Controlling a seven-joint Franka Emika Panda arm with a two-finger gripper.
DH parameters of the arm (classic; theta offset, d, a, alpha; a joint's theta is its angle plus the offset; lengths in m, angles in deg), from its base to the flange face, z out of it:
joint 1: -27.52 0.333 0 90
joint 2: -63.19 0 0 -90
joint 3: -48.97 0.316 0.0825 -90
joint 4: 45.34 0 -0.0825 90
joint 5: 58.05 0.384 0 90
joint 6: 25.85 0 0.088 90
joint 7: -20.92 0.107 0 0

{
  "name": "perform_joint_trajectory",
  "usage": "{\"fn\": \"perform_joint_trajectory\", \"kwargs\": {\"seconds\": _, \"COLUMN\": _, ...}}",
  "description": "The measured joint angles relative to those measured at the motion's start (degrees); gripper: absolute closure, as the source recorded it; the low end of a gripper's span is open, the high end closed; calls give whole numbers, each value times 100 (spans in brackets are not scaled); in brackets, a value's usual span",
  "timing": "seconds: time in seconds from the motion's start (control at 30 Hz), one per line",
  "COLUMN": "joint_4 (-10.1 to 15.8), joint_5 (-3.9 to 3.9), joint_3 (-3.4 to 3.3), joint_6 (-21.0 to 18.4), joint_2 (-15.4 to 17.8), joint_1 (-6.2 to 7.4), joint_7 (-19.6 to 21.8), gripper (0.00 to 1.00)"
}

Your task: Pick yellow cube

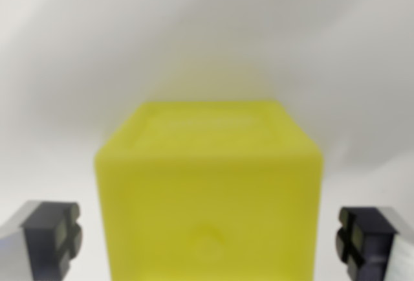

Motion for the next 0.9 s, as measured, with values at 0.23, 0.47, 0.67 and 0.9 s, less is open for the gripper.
{"fn": "perform_joint_trajectory", "kwargs": {"seconds": 0.23, "joint_4": -48, "joint_5": 41, "joint_3": -2, "joint_6": 113, "joint_2": -165, "joint_1": 11, "joint_7": -9, "gripper": 0}}
{"fn": "perform_joint_trajectory", "kwargs": {"seconds": 0.47, "joint_4": -29, "joint_5": 43, "joint_3": -6, "joint_6": 77, "joint_2": -110, "joint_1": 13, "joint_7": -1, "gripper": 100}}
{"fn": "perform_joint_trajectory", "kwargs": {"seconds": 0.67, "joint_4": 34, "joint_5": 1, "joint_3": -8, "joint_6": -69, "joint_2": 103, "joint_1": 8, "joint_7": 30, "gripper": 100}}
{"fn": "perform_joint_trajectory", "kwargs": {"seconds": 0.9, "joint_4": 99, "joint_5": -51, "joint_3": -7, "joint_6": -250, "joint_2": 349, "joint_1": 0, "joint_7": 67, "gripper": 100}}
